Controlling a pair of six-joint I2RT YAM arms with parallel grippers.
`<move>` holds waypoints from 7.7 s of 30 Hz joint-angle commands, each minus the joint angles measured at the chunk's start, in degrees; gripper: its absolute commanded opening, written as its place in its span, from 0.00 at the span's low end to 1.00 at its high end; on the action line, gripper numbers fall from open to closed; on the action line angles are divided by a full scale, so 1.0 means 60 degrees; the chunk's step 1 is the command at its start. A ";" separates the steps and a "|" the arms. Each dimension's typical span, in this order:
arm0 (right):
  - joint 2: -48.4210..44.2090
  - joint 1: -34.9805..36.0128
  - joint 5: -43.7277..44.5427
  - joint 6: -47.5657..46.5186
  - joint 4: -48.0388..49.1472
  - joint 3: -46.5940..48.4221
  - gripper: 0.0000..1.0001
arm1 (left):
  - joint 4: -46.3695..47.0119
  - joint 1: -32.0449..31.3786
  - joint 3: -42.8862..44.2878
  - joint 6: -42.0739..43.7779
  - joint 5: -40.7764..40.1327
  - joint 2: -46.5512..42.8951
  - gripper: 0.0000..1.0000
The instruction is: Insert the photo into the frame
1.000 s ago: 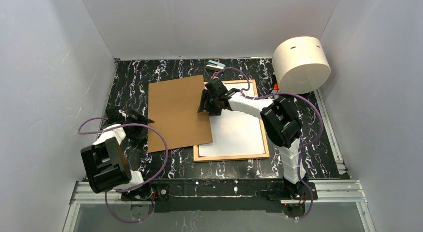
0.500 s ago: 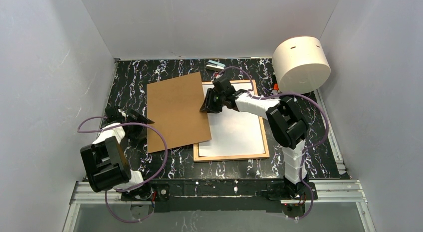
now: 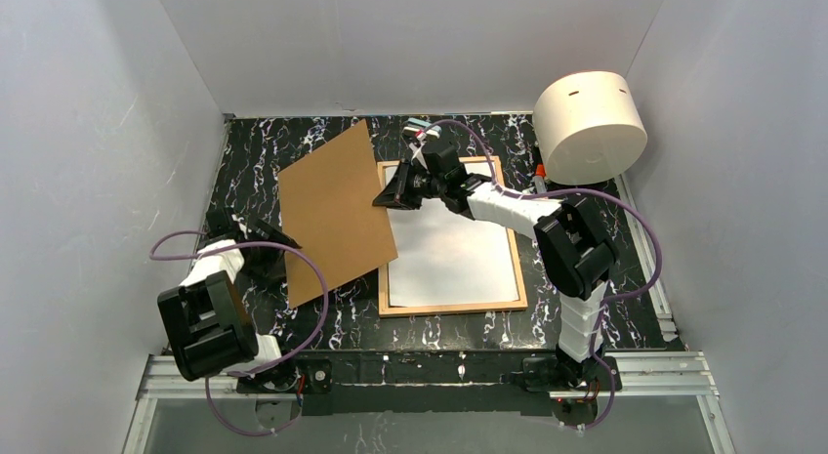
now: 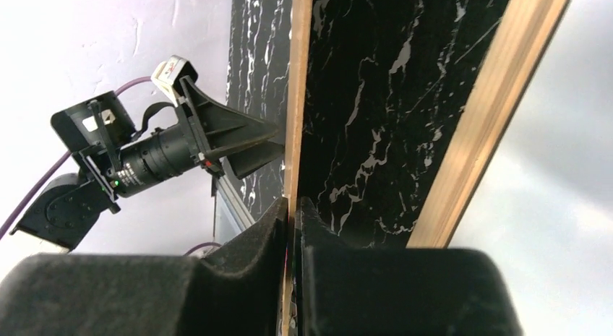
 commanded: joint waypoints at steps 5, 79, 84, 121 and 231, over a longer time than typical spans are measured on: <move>-0.0056 0.0390 -0.0936 -0.0314 -0.0581 0.0808 0.28 | -0.1636 -0.0127 0.0137 0.0226 -0.0144 -0.0385 0.78; -0.4113 0.2716 0.8999 -1.0104 0.2046 0.1216 0.01 | -0.1518 -0.9548 1.1975 -0.1018 -0.7631 0.1989 0.53; -0.4057 0.3122 0.9055 -1.0994 0.2888 0.0846 0.01 | -0.2233 -0.9548 1.2473 -0.1083 -0.7844 0.2195 0.36; -0.5681 0.3479 0.4558 -1.0035 0.0416 0.0781 0.99 | -0.1685 -0.7922 1.2855 0.0156 -0.5549 0.1646 0.00; -0.5877 -0.5489 -0.3089 -0.1737 -0.0387 -0.5216 0.01 | 0.1688 -0.5951 0.3143 -0.0779 0.0316 0.3562 0.54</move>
